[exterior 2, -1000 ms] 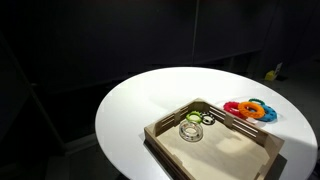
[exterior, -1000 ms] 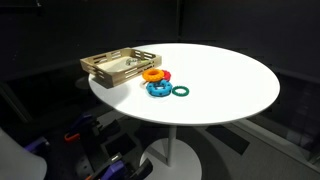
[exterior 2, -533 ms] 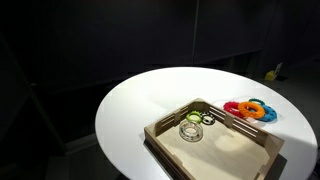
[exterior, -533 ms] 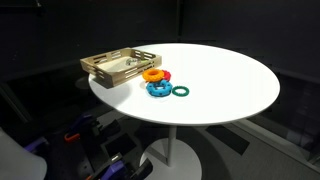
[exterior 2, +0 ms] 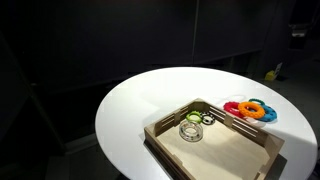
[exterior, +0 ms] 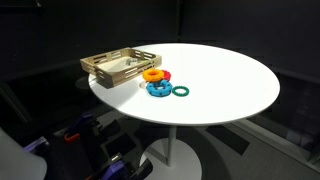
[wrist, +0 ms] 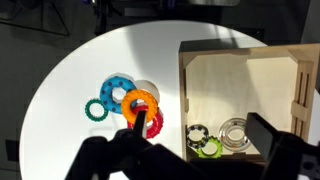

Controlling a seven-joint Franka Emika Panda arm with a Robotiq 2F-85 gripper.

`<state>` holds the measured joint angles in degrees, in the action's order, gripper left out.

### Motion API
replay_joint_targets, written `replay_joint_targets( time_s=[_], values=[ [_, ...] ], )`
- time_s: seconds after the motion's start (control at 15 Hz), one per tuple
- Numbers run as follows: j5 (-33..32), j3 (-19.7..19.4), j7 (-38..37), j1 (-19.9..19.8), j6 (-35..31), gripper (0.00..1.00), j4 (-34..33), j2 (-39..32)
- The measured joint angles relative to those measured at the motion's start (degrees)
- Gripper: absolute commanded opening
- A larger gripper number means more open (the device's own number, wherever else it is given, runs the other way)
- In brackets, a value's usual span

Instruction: Put the clear ring on the table

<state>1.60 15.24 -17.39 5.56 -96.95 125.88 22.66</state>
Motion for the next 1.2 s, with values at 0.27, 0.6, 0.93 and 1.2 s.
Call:
replay_joint_targets(
  time_s=[0.27,0.6,0.93,1.2],
  values=[
    [0.00,0.34,-2.53,0.88,-7.56,1.00,-0.35,-3.66],
    [-0.28,1.29,-6.00,1.88,-15.93,1.00,-0.40,-10.11],
    [-3.49,1.51,-9.62,2.99,-21.63,1.00,-0.44,-17.61],
    [-5.92,1.18,-11.68,3.69,-23.61,1.00,-0.69,-22.45]
  ],
)
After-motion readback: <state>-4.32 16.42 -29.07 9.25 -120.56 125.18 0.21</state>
